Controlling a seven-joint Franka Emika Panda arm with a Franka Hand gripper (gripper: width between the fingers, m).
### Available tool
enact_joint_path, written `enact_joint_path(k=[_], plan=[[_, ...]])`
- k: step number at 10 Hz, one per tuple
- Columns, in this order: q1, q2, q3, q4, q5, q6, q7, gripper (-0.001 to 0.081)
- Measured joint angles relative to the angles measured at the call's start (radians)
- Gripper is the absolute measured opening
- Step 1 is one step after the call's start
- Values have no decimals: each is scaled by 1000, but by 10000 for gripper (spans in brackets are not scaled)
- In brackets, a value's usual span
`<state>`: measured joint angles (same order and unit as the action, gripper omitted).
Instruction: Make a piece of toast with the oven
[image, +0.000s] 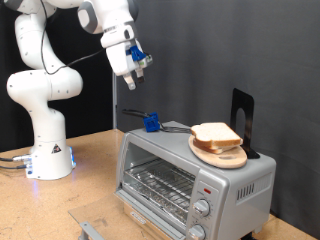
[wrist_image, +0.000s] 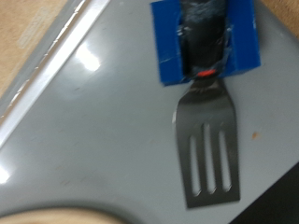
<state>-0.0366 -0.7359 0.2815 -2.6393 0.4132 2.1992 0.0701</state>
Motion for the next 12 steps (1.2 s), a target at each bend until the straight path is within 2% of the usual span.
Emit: enact_joint_path(k=[3, 7, 12], plan=[[21, 17, 39, -50, 12, 73, -2, 808], [23, 47, 92, -111, 13, 193, -2, 808], [28, 123, 113, -129, 25, 319, -3, 808]])
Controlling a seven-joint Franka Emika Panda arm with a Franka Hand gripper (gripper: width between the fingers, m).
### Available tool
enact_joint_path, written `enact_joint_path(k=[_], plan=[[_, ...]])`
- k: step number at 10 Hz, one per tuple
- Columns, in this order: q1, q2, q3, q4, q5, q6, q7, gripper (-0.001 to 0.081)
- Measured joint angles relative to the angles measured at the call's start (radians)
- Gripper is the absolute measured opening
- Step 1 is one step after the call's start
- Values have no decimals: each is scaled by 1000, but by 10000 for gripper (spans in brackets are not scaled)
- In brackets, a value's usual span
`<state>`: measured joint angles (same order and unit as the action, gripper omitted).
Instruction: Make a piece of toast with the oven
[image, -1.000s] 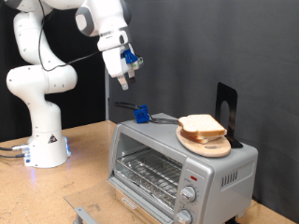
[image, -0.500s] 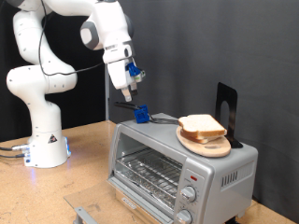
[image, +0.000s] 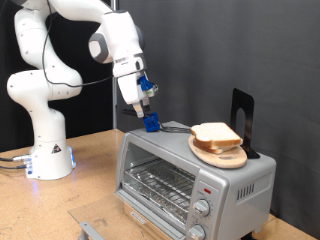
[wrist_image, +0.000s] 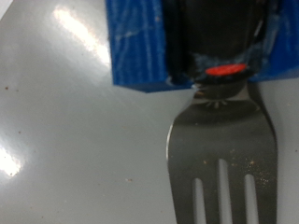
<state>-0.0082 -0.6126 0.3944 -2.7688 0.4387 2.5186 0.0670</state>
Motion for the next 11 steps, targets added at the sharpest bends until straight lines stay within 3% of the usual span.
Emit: enact_joint_path(k=[3, 11], plan=[[12, 40, 0, 9, 13, 31, -8, 808], [42, 51, -24, 29, 94, 24, -33, 808]])
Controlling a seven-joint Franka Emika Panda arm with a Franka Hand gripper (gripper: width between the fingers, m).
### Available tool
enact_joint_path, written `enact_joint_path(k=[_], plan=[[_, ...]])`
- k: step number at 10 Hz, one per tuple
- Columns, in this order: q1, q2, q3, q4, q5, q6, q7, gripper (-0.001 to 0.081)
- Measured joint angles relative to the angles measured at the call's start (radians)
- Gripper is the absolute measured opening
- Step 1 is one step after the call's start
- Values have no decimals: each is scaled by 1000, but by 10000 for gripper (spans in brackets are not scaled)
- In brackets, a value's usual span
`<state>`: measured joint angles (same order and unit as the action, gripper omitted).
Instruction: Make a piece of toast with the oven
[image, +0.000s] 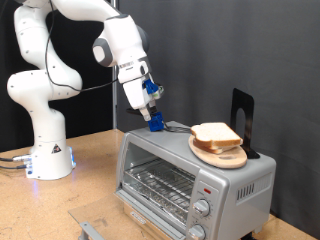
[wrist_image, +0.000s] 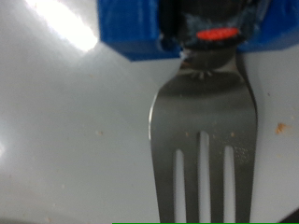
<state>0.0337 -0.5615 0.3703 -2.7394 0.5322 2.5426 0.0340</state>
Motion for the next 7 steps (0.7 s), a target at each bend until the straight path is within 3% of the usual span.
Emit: enact_joint_path(k=[3, 7], plan=[[2, 0, -4, 14, 6, -29, -6, 808], [2, 12, 36, 0, 3, -24, -2, 808]])
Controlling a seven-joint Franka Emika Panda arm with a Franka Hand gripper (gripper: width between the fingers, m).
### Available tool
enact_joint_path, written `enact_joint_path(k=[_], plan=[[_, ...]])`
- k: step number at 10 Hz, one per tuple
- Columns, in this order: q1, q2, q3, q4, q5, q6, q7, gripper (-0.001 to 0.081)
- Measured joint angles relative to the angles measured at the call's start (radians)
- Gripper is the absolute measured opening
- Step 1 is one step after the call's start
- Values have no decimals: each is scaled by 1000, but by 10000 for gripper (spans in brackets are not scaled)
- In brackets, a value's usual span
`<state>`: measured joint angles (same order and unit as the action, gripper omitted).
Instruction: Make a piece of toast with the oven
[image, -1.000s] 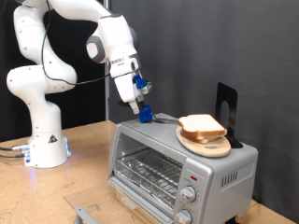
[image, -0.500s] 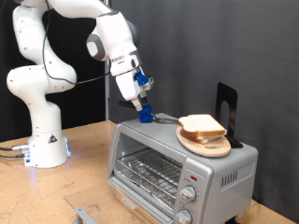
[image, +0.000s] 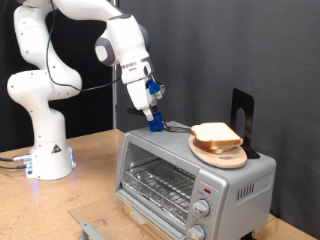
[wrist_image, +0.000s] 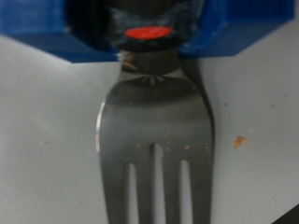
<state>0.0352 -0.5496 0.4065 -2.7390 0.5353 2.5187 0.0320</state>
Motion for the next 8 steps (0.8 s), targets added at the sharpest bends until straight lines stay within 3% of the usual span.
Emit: enact_joint_path(k=[8], plan=[[0, 47, 44, -17, 5, 72, 11, 808]])
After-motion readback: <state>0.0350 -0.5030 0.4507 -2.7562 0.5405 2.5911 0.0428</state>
